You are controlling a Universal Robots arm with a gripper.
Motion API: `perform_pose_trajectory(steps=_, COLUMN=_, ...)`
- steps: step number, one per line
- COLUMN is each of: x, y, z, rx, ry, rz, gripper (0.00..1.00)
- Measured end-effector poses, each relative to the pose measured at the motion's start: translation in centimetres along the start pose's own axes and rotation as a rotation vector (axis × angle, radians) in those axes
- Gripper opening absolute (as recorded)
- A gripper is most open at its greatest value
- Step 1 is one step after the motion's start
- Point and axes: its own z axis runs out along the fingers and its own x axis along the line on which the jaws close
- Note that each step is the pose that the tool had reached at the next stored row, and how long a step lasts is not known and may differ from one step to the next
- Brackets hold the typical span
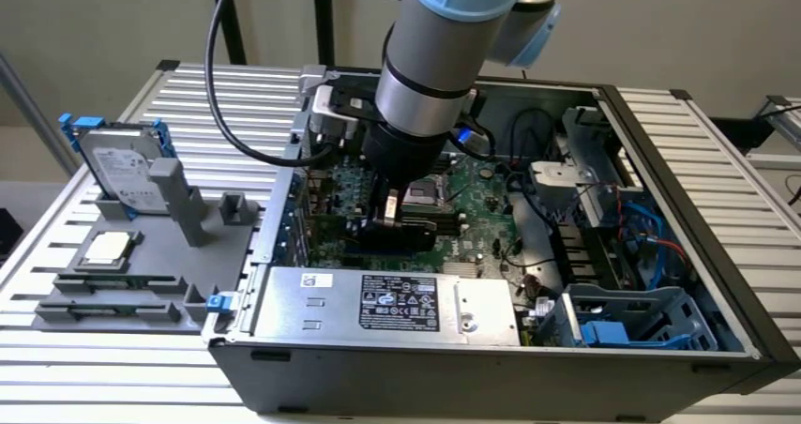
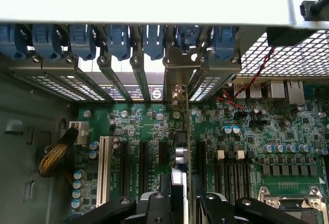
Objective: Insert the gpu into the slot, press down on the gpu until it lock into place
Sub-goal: 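Press down on the gpu until it lock into place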
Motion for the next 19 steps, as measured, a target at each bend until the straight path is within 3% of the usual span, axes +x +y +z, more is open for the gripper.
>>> perform_pose_trajectory(steps=19, x=0.00, y=0.00, z=0.00, rx=0.0000, ry=-0.0001, rz=0.000, gripper=0.26)
